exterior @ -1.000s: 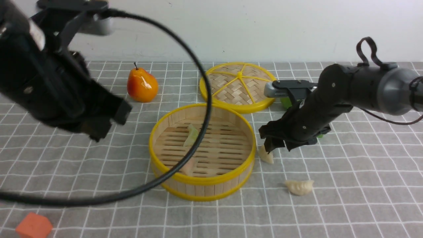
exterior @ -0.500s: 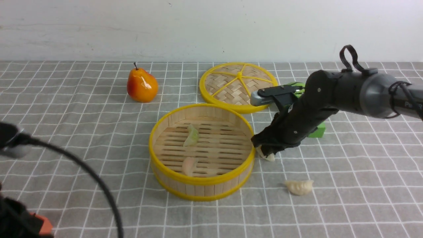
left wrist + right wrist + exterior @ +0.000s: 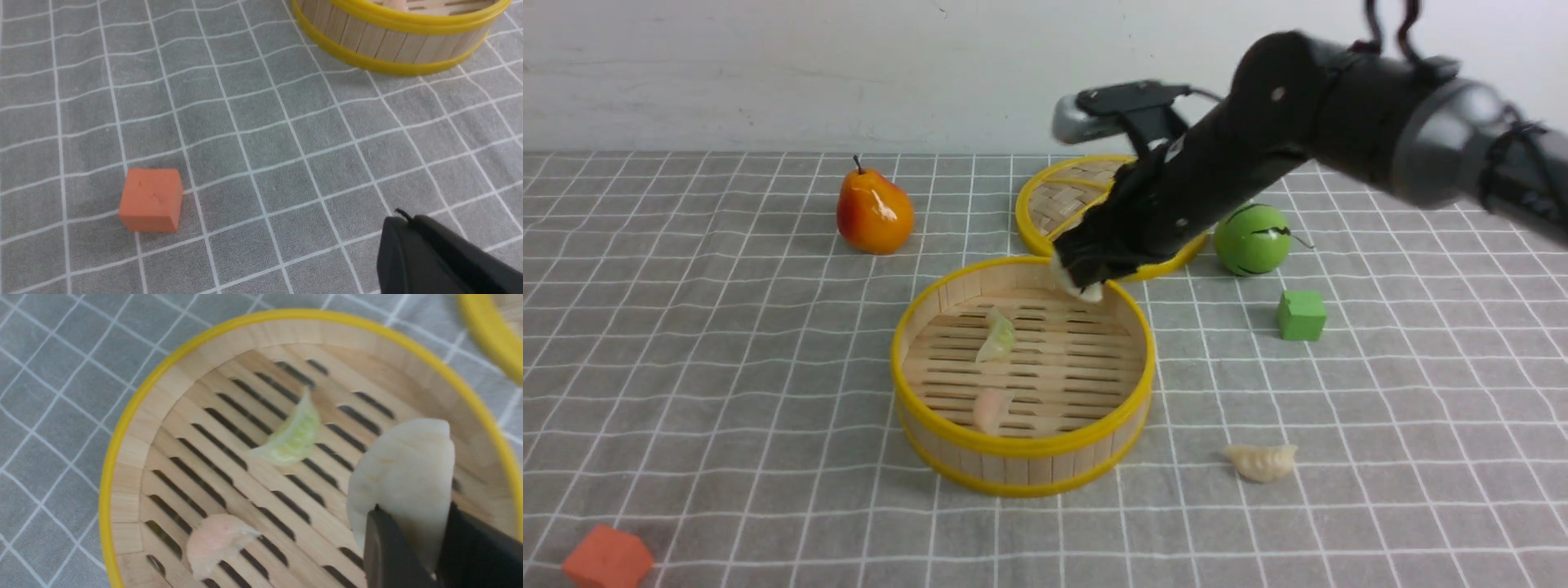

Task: Put the dumplings into the steamer on the table with the grey tablecloth.
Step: 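Place the dumpling in the bamboo steamer basket with the right gripper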

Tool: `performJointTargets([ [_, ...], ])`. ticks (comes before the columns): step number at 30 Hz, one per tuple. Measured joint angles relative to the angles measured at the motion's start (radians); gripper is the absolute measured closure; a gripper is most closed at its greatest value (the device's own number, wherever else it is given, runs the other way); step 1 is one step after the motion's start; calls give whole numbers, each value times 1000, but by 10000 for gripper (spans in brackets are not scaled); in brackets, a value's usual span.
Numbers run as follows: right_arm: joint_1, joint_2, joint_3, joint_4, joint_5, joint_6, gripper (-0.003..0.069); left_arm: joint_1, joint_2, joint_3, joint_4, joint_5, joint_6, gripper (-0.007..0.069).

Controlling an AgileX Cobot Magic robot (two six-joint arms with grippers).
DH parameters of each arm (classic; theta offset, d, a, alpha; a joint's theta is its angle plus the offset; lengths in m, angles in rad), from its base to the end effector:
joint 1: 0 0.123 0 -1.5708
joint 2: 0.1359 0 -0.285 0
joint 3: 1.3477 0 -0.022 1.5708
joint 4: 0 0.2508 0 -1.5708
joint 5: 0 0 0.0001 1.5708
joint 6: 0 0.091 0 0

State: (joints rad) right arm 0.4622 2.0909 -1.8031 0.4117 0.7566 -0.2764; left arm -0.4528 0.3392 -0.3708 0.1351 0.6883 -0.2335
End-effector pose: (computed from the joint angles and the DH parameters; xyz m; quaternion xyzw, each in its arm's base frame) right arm 0.4161 0.2353 0.2511 -0.2442 0.9061 0.2053 0.2778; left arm 0.0659 -0.0234 0.2563 0.1208 0.8673 -0.1021 0.4721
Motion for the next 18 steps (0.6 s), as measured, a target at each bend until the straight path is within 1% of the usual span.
performJointTargets([
  [4,22,105,0,1,-63,25,487,0,-7,3,0,-16,0,638],
  [6,23,135,0,7,-85,60,428,0,-8,3,0,-18,0,638],
  [7,23,136,0,7,-86,69,412,0,-8,3,0,-18,0,638],
  [11,17,115,0,-18,-68,124,204,0,-9,3,-2,-19,0,638],
  [12,14,100,0,-25,-43,134,169,0,-9,3,-2,-19,0,638],
  [13,13,96,0,-26,-43,135,164,0,-9,3,-2,-19,0,638],
  [14,8,49,0,-42,13,147,133,0,-9,3,-2,-19,0,638],
  [15,5,15,0,-61,51,152,127,0,-9,3,-3,-19,0,638],
  [17,0,-37,0,-105,120,163,129,0,-9,3,-6,-19,0,638],
  [18,-3,-88,12,-149,174,185,140,0,-9,3,-8,-19,0,638],
])
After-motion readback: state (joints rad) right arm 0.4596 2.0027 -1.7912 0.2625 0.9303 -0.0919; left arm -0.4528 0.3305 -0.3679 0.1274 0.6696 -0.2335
